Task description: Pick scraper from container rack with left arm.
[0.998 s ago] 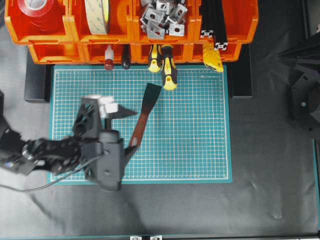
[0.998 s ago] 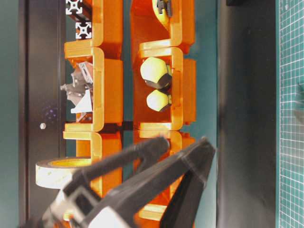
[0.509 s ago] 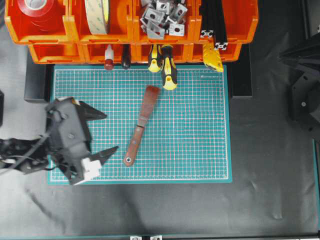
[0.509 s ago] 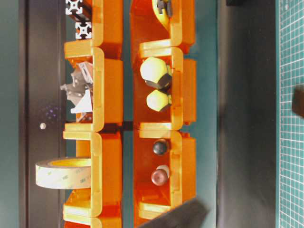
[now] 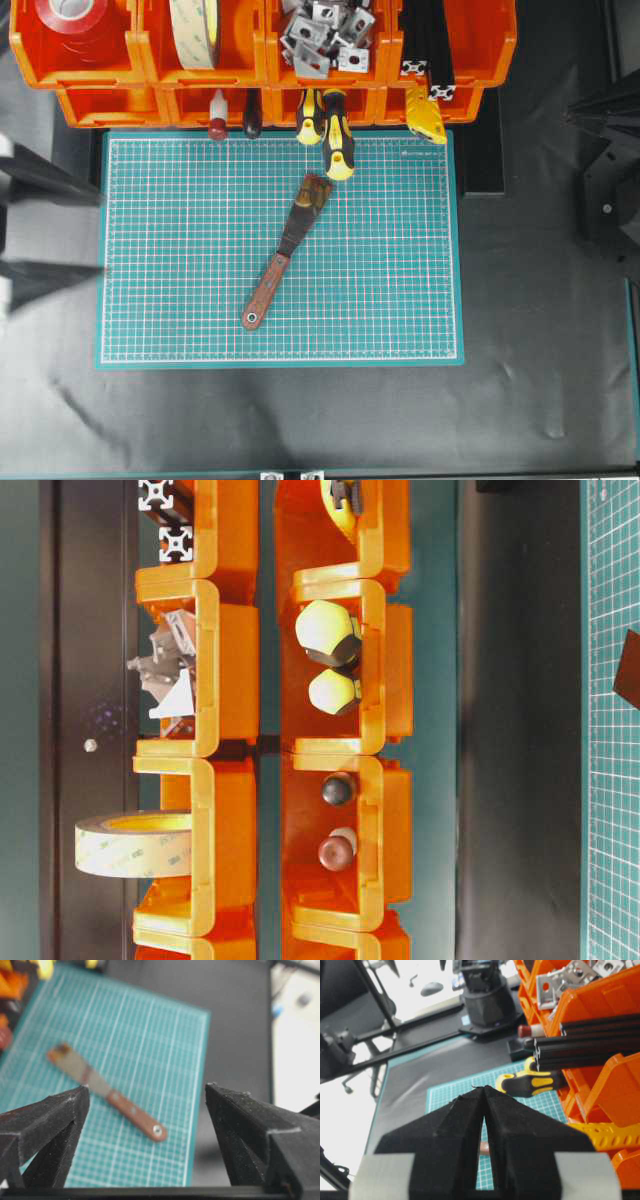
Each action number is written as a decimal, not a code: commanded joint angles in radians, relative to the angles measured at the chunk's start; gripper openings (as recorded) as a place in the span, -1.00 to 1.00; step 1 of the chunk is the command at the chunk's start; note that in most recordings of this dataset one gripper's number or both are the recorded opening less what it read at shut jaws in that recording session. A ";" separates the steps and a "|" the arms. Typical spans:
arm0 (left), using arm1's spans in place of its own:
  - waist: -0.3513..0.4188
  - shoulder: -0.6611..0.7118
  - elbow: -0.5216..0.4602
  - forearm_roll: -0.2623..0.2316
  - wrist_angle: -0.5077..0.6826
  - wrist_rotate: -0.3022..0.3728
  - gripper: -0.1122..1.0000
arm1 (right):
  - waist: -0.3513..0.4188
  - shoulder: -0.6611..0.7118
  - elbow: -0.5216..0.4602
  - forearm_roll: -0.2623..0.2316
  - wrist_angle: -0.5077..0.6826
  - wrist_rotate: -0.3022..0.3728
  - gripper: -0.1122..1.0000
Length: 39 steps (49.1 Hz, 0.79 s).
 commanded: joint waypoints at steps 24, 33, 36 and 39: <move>0.012 -0.328 0.041 0.005 -0.018 0.328 0.74 | -0.003 -0.006 -0.021 -0.002 -0.011 0.000 -0.81; 0.035 -0.337 0.077 0.005 -0.081 0.327 0.74 | -0.003 -0.006 -0.020 -0.002 -0.014 -0.002 -0.81; 0.054 -0.339 0.083 0.005 -0.107 0.327 0.73 | -0.003 -0.006 -0.020 -0.002 -0.014 -0.002 -0.81; 0.075 -0.341 0.089 0.005 -0.138 0.325 0.72 | -0.005 -0.006 -0.018 -0.002 -0.023 -0.002 -0.81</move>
